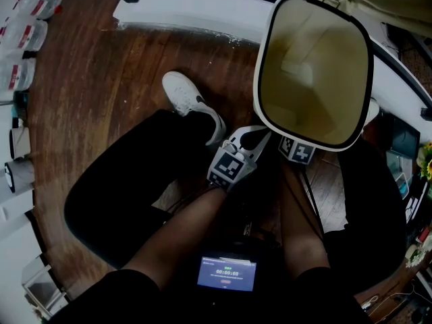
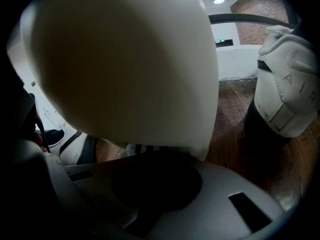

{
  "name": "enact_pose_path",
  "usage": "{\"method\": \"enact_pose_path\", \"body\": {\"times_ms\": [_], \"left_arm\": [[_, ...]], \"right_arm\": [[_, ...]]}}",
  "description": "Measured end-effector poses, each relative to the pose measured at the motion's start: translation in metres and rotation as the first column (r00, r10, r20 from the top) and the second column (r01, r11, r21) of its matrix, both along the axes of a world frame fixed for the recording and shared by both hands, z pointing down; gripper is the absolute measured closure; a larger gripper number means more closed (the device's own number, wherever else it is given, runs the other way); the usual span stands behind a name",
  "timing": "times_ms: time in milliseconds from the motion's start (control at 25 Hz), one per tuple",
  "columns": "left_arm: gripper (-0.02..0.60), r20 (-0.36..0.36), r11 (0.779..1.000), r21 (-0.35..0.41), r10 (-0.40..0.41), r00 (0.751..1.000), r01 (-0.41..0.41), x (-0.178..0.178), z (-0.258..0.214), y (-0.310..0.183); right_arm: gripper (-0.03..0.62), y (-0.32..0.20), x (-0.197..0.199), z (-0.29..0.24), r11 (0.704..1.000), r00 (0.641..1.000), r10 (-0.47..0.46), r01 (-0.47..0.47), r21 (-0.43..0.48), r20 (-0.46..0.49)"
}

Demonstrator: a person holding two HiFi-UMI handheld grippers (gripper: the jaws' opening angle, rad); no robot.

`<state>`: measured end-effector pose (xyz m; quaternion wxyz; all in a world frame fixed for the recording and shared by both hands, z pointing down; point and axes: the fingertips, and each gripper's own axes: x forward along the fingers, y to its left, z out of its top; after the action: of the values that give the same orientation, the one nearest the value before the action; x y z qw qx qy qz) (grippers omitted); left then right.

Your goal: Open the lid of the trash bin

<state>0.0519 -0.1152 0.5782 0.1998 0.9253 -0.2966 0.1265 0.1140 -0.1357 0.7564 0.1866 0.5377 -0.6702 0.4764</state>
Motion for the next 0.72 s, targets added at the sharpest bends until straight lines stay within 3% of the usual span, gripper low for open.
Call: {"method": "enact_pose_path", "body": {"times_ms": [720], "left_arm": [[0.543, 0.015, 1.0, 0.007, -0.001, 1.0, 0.001, -0.0017, 0.0002, -0.0033]], "right_arm": [[0.586, -0.0059, 0.0009, -0.0083, 0.999, 0.999, -0.027, 0.028, 0.037, -0.032]]}}
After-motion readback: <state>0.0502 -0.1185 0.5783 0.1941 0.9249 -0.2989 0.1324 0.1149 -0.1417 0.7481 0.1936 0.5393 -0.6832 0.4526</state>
